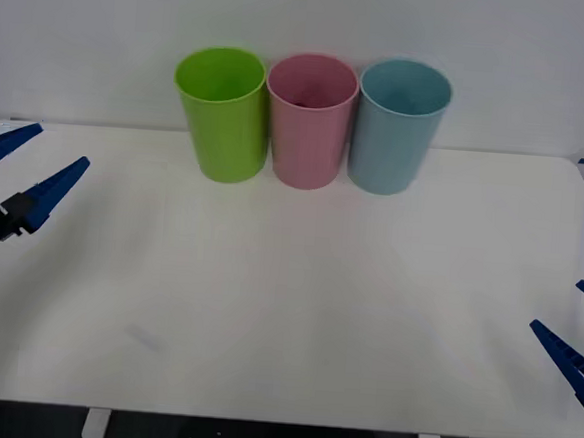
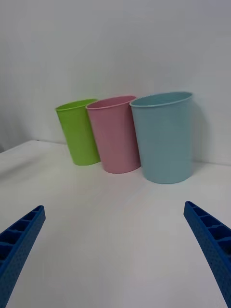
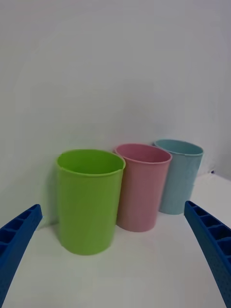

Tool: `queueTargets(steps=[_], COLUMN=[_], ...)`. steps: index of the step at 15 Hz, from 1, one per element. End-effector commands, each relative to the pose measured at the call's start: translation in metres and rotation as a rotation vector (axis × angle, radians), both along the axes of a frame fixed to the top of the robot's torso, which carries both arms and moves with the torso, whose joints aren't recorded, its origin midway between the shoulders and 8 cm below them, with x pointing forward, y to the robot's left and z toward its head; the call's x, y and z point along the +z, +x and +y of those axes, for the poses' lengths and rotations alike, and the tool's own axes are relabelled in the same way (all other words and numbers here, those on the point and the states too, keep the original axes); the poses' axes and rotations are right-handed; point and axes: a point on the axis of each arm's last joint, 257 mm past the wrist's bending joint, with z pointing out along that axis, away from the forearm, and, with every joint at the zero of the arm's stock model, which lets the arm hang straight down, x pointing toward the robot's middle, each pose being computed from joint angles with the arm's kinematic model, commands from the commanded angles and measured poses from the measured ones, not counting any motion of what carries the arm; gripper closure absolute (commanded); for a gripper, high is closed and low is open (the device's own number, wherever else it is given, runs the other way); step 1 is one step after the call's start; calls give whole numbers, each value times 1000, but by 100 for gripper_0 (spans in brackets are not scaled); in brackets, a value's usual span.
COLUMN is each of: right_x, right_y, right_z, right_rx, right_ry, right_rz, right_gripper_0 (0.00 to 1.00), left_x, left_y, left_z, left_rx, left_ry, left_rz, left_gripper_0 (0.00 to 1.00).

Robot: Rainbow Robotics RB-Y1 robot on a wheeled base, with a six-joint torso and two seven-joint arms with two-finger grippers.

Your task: Grasp the object on the table and drop it into the matching bin: aluminum can to the light blue bin, PET bottle to the pink bin.

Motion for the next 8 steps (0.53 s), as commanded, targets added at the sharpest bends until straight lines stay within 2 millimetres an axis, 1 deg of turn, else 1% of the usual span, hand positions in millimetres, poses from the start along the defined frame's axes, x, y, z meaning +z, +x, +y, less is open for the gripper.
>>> queueTargets(steps=[1, 3, 6, 8], right_x=[0, 0, 0, 0], right_y=[0, 0, 0, 0], right_z=[0, 0, 0, 0], right_rx=[0, 0, 0, 0], right_ry=[0, 0, 0, 0], right_rz=[0, 0, 0, 0], right_gripper_0=[0, 0, 0, 0], left_x=[-15, -25, -35, -39], left_y=[-24, -40, -56, -67], left_z=[21, 32, 47, 54], left_rx=[15, 20, 34, 38], left_ry=[60, 98, 149, 152], left_rz=[16, 32, 45, 63], left_gripper_0=[0, 0, 0, 0])
